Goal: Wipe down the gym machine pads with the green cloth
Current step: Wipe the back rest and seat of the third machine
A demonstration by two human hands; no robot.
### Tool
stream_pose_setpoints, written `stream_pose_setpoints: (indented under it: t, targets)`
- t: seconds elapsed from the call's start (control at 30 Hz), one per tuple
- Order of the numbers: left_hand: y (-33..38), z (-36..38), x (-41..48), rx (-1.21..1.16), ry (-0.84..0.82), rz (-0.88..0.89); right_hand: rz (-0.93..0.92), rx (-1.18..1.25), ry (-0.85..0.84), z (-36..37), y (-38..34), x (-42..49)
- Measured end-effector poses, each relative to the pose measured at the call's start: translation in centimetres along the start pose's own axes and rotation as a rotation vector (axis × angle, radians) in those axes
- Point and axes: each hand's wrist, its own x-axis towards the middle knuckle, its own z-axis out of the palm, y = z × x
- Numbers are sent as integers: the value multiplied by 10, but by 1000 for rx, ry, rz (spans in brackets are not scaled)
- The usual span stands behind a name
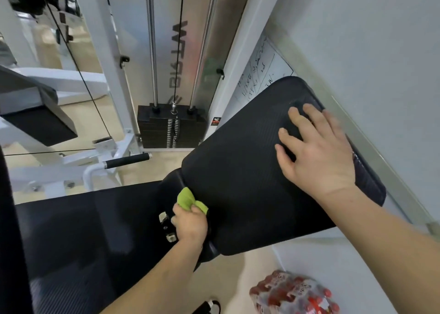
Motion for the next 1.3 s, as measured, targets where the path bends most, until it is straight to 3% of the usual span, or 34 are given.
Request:
stream_pose_setpoints:
  t: [0.07,0.1,0.23,0.3,0.4,0.57,0.63,0.73,0.9,0.97,1.1,1.3]
  targets:
    - [13,8,-29,-58,23,11,7,2,-4,1,1,-2]
    - [26,10,-44,-98,26,121,9,1,0,1,2,-2]
    - [66,16,-85,-48,-24,816,8,-1,13,2,2,0]
    - [52,22,-86,40,-14,1001,4,-4,9,3,3,-3]
    - [-12,29,-83,23,-32,833,-8,-1,-10,2,3,-3]
    - [-60,42,-92,-156,40,-102,-13,-12,-104,-4,3,-2]
    - [-44,41,-88,-207,18,-234,-5,-3,-133,-8,3,-2]
    - [-3,35,-96,-209,-31,-24,10,26,-133,-9,3,-3]
    - [63,22,-122,32,-85,937,116,269,57,-6,8,-2]
    - [62,21,-105,122,-96,1107,156,328,92,-6,9,5]
    - [43,14,-61,159,-56,1005,187,310,109,-9,11,24]
    - [80,-4,11,17,31,395,200,203,-15,2,1,77]
